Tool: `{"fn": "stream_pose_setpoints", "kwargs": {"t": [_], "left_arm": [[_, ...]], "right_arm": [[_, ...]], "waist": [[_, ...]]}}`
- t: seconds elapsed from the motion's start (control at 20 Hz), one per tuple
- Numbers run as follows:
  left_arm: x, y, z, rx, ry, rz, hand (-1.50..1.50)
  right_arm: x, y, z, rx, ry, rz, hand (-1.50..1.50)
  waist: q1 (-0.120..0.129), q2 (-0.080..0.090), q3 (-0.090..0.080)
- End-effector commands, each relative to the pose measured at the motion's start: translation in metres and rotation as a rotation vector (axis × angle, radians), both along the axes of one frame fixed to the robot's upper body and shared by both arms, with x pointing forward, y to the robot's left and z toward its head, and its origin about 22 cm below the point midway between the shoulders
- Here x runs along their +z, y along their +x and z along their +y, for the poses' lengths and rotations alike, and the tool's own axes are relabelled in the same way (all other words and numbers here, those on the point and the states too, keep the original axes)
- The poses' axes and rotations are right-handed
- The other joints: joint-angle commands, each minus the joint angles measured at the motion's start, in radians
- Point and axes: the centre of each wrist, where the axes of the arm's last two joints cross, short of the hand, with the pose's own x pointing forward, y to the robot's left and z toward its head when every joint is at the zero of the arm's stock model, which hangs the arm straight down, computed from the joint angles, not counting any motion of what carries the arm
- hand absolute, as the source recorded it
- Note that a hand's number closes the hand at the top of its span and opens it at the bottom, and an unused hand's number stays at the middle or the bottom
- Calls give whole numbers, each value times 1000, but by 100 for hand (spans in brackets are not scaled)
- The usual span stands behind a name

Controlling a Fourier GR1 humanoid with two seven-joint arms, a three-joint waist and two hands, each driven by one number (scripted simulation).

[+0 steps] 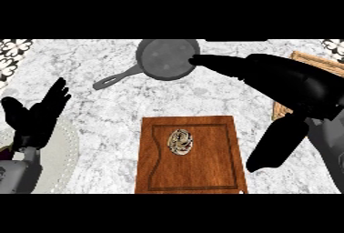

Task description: Pick the cupcake from the cutting board and place it in the basket

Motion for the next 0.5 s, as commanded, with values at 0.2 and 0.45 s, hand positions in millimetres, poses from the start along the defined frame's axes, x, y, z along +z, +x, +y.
{"fn": "stream_pose_setpoints", "kwargs": {"t": [0.2, 0.45], "left_arm": [[6, 5, 11, -6, 10, 7, 0], [-2, -2, -5, -14, 5, 0, 0]], "right_arm": [[-67, -14, 18, -21, 68, -49, -150], [-126, -13, 21, -33, 114, -53, -150]], "waist": [[11, 3, 0], [9, 3, 0]]}}
